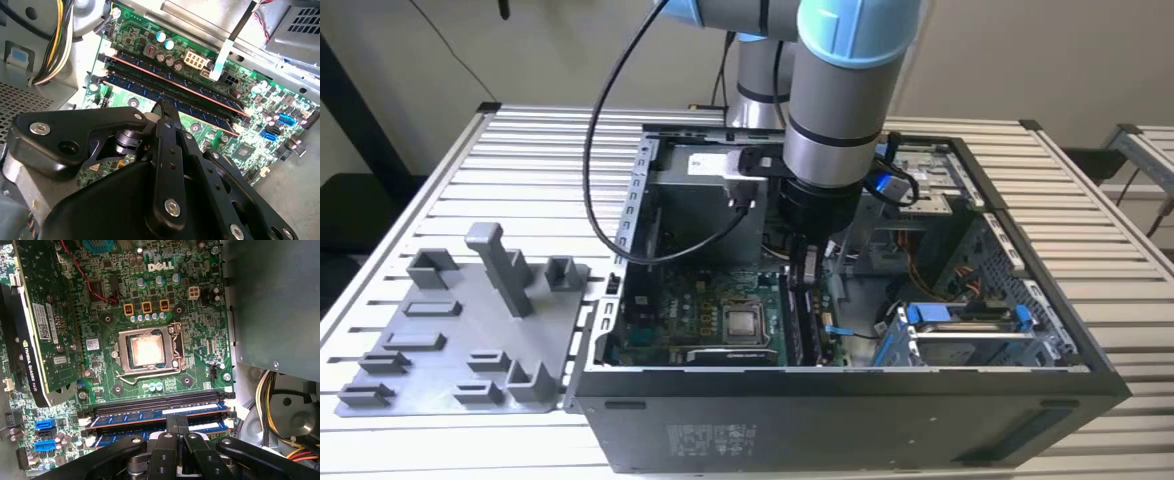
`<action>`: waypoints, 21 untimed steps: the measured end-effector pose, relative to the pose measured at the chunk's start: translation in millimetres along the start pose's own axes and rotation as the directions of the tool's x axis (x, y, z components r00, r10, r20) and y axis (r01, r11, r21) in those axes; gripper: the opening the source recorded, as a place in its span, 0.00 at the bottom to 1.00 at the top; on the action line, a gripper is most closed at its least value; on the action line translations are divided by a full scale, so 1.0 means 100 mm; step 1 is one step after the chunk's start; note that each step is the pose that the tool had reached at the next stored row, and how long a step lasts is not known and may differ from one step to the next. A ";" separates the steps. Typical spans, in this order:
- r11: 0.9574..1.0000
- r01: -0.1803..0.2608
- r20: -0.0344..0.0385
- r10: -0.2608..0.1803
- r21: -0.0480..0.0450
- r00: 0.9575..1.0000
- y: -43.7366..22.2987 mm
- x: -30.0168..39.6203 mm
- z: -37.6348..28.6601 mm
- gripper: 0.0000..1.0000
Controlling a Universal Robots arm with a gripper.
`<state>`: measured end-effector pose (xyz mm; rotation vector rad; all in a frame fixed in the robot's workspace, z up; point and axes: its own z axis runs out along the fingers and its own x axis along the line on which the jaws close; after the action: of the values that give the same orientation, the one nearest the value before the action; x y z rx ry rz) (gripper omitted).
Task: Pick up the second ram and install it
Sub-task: 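Press down the second ram until it locks into place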
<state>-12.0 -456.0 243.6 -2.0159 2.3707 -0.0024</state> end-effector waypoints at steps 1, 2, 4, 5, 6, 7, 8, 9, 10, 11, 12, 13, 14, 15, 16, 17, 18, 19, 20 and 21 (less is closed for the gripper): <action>1.000 0.000 0.000 0.000 0.000 1.000 0.000 0.000 0.000 0.11; 1.000 0.000 0.000 0.000 0.000 1.000 0.000 0.000 0.000 0.11; 1.000 0.000 0.000 0.000 0.000 1.000 0.000 0.000 0.004 0.11; 1.000 0.000 0.000 0.000 0.000 1.000 0.000 0.000 0.011 0.11; 1.000 0.000 0.000 0.000 0.000 1.000 0.000 0.000 0.019 0.11; 1.000 0.000 0.000 0.000 0.000 1.000 0.000 0.001 0.028 0.11; 1.000 0.000 0.000 0.000 0.000 1.000 0.001 0.001 0.041 0.11; 1.000 0.000 0.000 0.000 0.000 1.000 0.001 0.001 0.059 0.11; 1.000 0.000 0.000 0.000 0.000 1.000 0.001 0.002 0.077 0.11; 1.000 0.000 0.000 0.000 0.000 1.000 0.002 0.002 0.096 0.11; 1.000 0.000 0.000 0.000 0.000 1.000 0.002 0.002 0.114 0.11; 1.000 0.000 0.000 0.000 0.000 1.000 0.002 0.002 0.132 0.11; 1.000 0.000 0.000 0.000 0.000 1.000 0.003 0.003 0.150 0.11; 1.000 0.001 0.000 -0.001 0.000 1.000 0.003 0.003 0.168 0.11; 1.000 0.001 0.000 -0.001 0.000 1.000 0.004 0.004 0.185 0.11; 1.000 0.001 -0.001 -0.001 0.000 1.000 0.004 0.005 0.200 0.11; 1.000 0.001 -0.001 -0.001 0.000 1.000 0.005 0.006 0.218 0.11; 1.000 0.001 -0.002 -0.001 0.000 1.000 0.006 0.007 0.235 0.11; 1.000 0.002 -0.002 -0.002 0.000 1.000 0.006 0.008 0.251 0.11; 1.000 0.002 -0.002 -0.002 0.000 1.000 0.006 0.007 0.257 0.11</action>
<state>-12.1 -456.2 217.9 -2.0197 2.3696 -0.0039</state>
